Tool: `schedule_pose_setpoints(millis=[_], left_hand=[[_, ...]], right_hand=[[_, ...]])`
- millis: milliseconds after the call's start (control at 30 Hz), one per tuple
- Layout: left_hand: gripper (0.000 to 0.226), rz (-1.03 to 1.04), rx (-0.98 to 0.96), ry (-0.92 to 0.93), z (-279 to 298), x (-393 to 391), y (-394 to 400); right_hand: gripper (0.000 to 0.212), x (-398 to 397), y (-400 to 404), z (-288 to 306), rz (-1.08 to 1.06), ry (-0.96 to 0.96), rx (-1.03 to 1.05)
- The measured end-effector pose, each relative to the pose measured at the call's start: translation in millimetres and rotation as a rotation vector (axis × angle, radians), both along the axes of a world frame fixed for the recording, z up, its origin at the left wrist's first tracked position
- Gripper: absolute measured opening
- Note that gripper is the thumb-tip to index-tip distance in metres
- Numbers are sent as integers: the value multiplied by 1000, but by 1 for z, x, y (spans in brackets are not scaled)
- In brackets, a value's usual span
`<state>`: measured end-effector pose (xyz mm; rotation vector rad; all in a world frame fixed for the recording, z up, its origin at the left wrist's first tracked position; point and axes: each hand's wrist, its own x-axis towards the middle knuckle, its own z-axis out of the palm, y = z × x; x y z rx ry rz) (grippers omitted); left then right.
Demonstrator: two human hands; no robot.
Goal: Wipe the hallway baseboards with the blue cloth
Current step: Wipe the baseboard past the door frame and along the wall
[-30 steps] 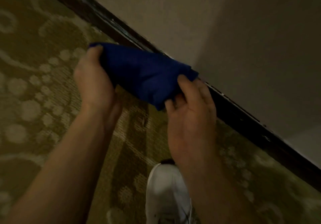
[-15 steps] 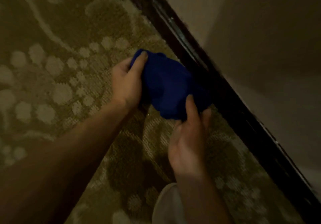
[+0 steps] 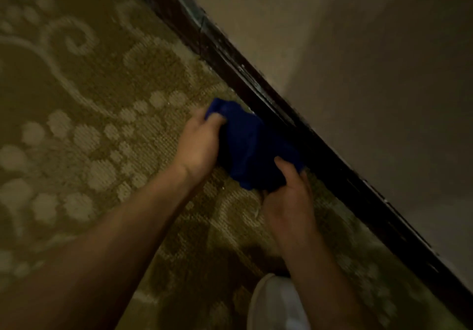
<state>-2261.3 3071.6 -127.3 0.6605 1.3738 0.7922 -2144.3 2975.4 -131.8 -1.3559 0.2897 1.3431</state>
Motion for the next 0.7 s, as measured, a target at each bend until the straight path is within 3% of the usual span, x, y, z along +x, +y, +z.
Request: schedule_pose_setpoints(millis=[167,367,533,633,700], left_hand=[[27,-174,-98,25,44,-32,-27],[18,-120,-115,135,107,-64,-7],[18,-114,145,302,80,-50,54],[15,-171,116,297,47,-29,78],[32,-148,15,244,35,-10,82]], right_hand=[[42,-7,-8,38,9,-34,-77],[36,-18,15,97,139,-109,-49],[34,-41,39,65,128,-52,42],[39,-52,35,40,-6,24,83],[39,-46,29,36,-50,17,97]])
